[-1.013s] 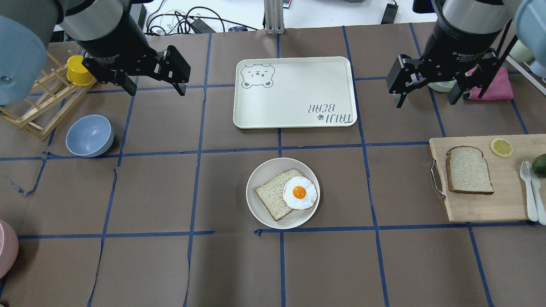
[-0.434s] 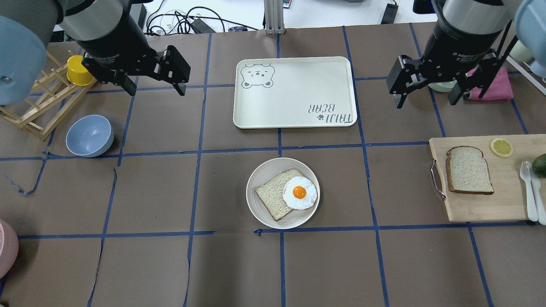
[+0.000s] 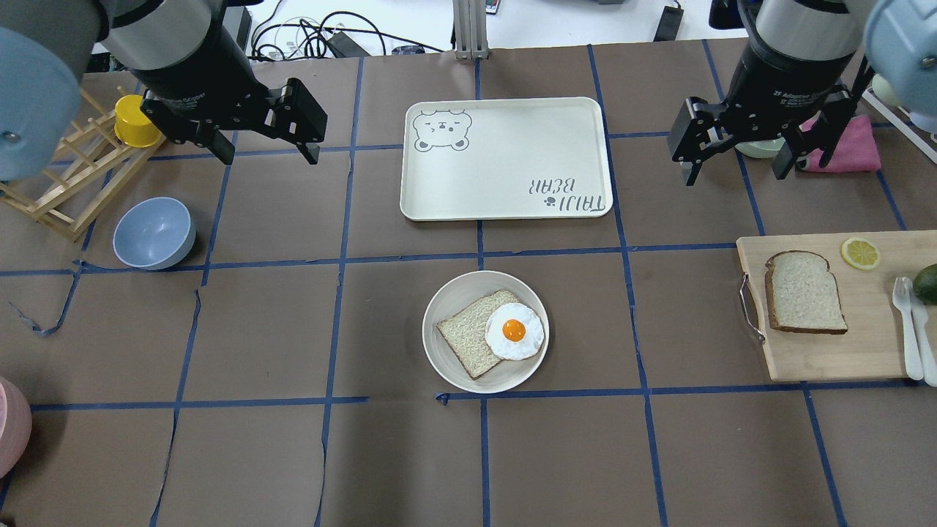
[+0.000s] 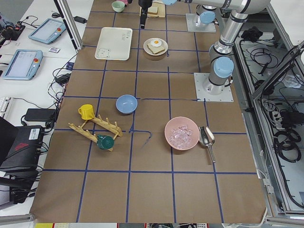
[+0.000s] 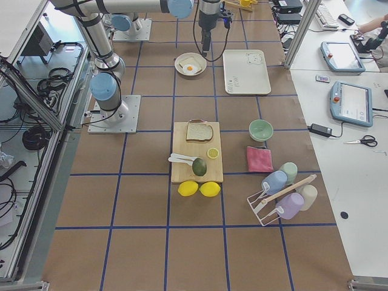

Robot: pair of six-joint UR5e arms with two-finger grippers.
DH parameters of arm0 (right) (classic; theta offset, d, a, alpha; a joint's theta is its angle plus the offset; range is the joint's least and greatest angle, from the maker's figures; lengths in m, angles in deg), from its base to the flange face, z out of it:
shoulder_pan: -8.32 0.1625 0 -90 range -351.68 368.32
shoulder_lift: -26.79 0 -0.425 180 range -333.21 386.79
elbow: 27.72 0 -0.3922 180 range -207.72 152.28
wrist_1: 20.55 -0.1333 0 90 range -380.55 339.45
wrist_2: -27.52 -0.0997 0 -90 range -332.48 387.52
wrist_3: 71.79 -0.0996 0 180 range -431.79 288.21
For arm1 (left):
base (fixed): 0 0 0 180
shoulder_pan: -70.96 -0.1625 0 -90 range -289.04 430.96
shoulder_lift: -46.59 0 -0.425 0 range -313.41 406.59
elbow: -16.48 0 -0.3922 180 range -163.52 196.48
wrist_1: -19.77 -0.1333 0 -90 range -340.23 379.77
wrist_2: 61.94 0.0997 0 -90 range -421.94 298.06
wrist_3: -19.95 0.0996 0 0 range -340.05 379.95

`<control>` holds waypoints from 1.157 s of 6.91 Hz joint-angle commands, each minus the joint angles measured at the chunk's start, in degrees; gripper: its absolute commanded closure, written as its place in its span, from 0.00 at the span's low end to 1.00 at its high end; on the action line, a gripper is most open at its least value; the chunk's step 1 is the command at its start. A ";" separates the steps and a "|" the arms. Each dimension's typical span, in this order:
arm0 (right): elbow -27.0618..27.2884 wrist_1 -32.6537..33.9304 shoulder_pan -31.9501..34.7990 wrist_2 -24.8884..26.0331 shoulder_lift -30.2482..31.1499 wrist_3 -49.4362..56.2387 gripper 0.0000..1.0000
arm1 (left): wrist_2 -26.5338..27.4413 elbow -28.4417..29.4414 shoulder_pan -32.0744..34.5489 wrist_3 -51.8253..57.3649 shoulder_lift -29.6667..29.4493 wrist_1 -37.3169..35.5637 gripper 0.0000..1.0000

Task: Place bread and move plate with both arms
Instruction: 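Lower the right gripper onto the bread slice on the cutting board and grasp it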

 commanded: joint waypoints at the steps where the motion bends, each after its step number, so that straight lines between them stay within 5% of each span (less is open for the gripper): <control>1: 0.89 0.17 -3.98 0.24 -3.13 0.06 0.02 | 0.00 0.00 0.00 0.00 0.00 0.00 0.00; 2: 2.64 0.87 -8.97 0.15 -4.18 -0.81 0.17 | 0.00 0.00 0.00 0.00 0.00 0.00 0.00; 4: 8.25 11.98 -13.14 0.59 -9.71 -2.22 0.29 | 0.00 0.00 0.00 0.00 0.00 0.00 0.00; 6: 12.57 21.40 -13.41 8.81 -15.15 -6.43 0.30 | 0.00 0.00 0.00 0.00 0.00 0.00 0.00; 8: 12.76 22.67 -15.86 8.51 -18.86 -6.88 0.33 | 0.00 0.00 0.00 0.00 0.00 0.00 0.00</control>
